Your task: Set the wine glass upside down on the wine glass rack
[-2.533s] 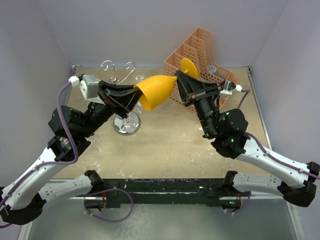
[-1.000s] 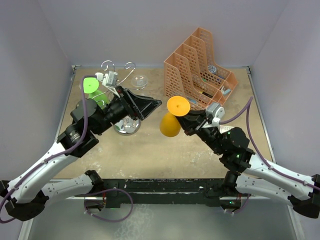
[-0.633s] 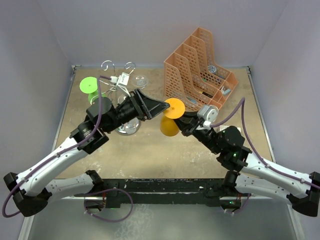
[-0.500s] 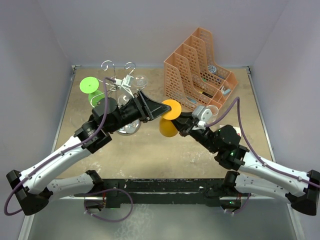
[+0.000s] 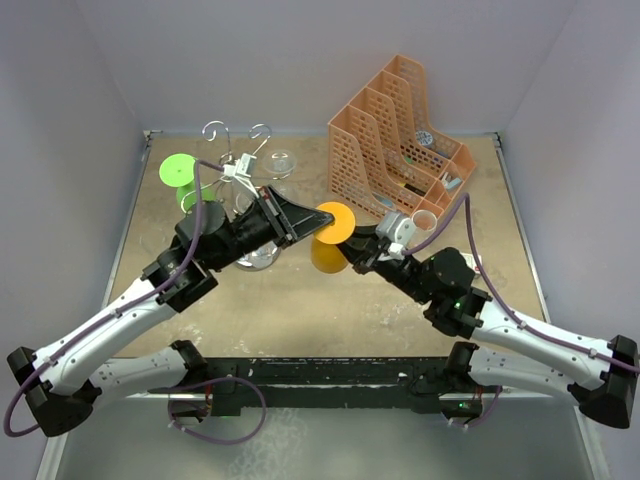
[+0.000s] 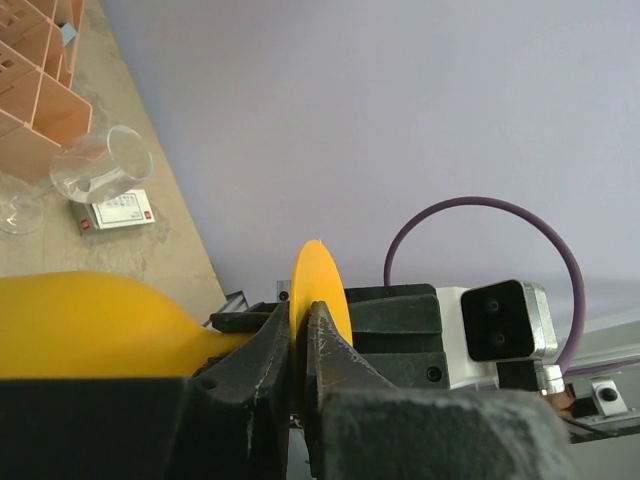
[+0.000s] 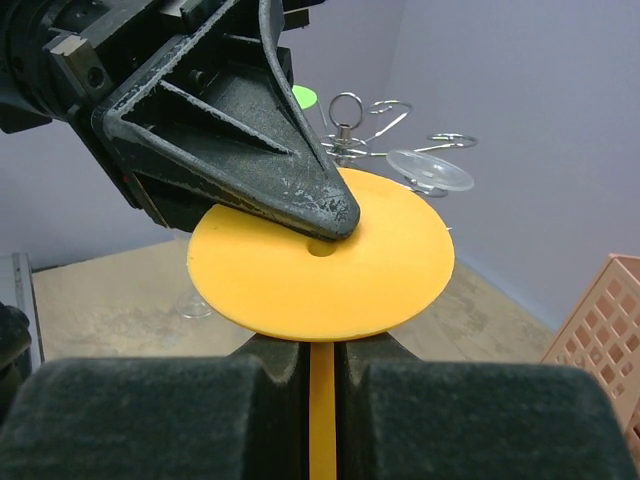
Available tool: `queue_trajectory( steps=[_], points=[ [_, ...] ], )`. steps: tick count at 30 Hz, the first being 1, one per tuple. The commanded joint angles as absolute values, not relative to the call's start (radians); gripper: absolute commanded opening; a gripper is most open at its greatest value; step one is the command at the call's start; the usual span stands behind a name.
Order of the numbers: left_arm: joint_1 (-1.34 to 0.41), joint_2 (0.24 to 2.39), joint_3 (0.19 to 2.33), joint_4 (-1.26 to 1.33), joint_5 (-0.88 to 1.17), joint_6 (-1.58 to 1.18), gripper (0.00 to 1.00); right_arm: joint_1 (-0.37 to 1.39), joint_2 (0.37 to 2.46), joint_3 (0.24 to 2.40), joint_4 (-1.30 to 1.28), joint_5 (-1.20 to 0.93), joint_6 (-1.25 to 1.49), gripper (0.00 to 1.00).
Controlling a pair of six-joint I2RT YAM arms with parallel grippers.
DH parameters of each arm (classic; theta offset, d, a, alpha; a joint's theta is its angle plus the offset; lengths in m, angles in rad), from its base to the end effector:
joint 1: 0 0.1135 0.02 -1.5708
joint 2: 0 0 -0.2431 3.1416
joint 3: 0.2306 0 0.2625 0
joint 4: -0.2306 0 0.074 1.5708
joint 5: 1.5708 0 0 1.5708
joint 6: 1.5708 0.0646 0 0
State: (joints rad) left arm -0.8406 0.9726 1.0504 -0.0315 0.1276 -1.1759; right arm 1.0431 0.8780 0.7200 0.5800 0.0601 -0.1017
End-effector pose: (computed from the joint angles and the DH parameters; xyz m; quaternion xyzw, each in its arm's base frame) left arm 0.1747 -0.2075 0.4005 -0.0695 0.6872 -0.6341 0.3477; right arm 0.1307 0.2165 0.3763 -0.2730 0.4702 0.3660 0.7553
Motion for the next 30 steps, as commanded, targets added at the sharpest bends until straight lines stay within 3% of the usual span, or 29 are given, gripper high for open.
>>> queue_trajectory(
  steps=[1, 4, 6, 9, 12, 19, 30],
  points=[
    [-0.844, 0.937, 1.021, -0.008, 0.113, -1.19, 0.0, 1.043, 0.872, 0.753, 0.643, 0.022, -0.068, 0.0],
    [-0.844, 0.921, 1.014, -0.015, 0.089, -1.215, 0.0, 1.043, 0.872, 0.758, 0.627, 0.021, -0.041, 0.02],
    [-0.844, 0.911, 1.018, -0.038, 0.061, -1.238, 0.0, 1.043, 0.868, 0.764, 0.605, 0.023, -0.024, 0.18],
    [-0.844, 0.888, 1.023, -0.116, -0.009, -1.293, 0.0, 1.043, 0.849, 0.77, 0.562, 0.018, -0.002, 0.49],
    [-0.844, 0.866, 1.043, -0.244, -0.081, -1.363, 0.0, 1.043, 0.812, 0.771, 0.493, -0.029, 0.013, 0.65],
    [-0.844, 0.806, 1.07, -0.395, -0.122, -1.477, 0.0, 1.043, 0.713, 0.882, 0.259, -0.182, 0.054, 0.7],
    [-0.844, 0.771, 1.25, -0.662, -0.275, -1.462, 0.0, 1.043, 0.641, 0.844, 0.339, -0.081, 0.092, 0.71]
  ],
)
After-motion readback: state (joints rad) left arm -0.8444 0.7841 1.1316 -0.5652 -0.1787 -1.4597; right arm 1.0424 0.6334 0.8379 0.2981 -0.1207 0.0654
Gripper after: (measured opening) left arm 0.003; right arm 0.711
